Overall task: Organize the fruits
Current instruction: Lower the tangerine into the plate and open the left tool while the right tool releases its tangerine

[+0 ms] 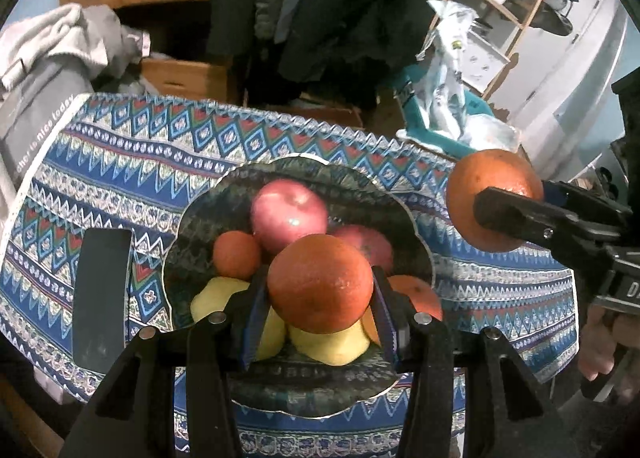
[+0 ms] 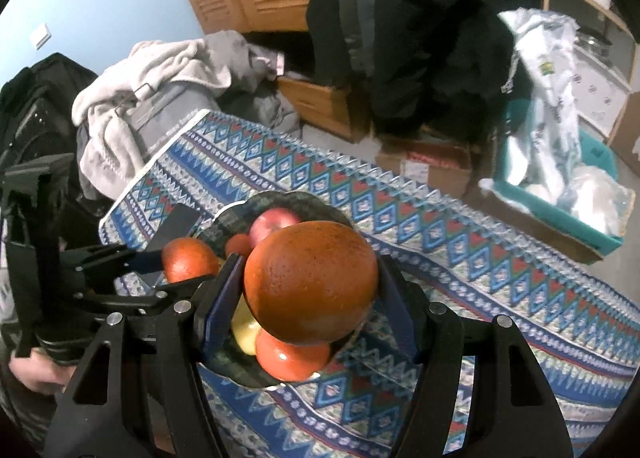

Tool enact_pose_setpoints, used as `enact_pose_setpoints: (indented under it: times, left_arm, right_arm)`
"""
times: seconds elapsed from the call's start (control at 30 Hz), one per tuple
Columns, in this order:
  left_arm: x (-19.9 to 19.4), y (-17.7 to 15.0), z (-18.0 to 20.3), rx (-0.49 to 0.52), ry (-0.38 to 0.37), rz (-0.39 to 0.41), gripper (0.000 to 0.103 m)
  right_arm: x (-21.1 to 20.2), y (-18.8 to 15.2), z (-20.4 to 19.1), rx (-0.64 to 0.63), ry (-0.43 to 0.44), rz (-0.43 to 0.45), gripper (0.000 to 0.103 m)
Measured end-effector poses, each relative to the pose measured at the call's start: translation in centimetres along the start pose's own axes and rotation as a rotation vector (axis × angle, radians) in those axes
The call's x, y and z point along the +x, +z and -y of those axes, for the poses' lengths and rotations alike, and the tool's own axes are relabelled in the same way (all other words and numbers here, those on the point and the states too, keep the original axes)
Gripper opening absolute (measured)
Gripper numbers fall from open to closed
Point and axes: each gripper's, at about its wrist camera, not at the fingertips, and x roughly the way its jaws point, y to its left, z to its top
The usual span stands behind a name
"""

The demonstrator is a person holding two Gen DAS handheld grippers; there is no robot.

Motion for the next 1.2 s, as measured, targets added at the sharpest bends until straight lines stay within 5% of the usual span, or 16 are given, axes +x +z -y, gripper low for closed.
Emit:
enact_pose_setpoints:
  times: [0.57, 0.77, 1.2]
  left_arm:
    - [3.1, 0.3, -1.7, -0.053, 0.006, -0.069, 0.051]
    - [1.9, -0.1, -3.0, -0.081, 0.029, -0.058, 0.062]
    - [-0.4, -0.6, -4.8, -0.111, 0.065, -0.035, 0.062]
  right_arm:
    - [4.8, 0.5, -0.2, 0.025, 0.026, -0.082, 0.067]
    - [6.6, 0.8, -0.3, 0.032, 0.038, -0.108, 0.067]
    - [9.7, -0.3, -2.2, 0.008, 0.064, -0.184, 0.068]
